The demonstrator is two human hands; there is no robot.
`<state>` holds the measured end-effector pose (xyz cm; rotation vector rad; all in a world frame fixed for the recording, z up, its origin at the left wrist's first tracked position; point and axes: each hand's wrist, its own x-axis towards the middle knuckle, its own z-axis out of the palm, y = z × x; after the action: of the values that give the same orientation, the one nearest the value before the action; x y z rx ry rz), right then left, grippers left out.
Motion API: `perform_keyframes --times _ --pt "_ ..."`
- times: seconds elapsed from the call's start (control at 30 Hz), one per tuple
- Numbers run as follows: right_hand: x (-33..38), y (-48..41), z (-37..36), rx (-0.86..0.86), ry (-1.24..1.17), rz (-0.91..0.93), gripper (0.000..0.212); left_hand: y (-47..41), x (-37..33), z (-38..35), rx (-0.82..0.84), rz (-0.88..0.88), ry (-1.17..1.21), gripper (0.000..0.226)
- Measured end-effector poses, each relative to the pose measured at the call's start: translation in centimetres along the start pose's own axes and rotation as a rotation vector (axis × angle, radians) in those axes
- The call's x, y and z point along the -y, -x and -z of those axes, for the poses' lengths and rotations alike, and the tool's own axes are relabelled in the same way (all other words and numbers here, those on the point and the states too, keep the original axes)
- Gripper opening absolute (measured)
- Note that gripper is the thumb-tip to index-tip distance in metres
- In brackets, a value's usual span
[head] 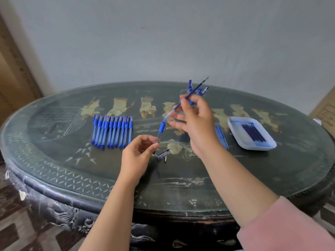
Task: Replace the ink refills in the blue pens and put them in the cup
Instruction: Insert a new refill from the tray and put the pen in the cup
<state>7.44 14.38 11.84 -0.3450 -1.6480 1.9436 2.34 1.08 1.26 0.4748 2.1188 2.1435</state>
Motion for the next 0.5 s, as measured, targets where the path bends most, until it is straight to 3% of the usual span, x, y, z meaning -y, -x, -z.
perform_keyframes --times 0.5 --pt "0.32 -0.59 -0.54 0.114 0.122 0.068 0.009 -0.11 0.07 -0.10 0.015 -0.027 0.010 0.013"
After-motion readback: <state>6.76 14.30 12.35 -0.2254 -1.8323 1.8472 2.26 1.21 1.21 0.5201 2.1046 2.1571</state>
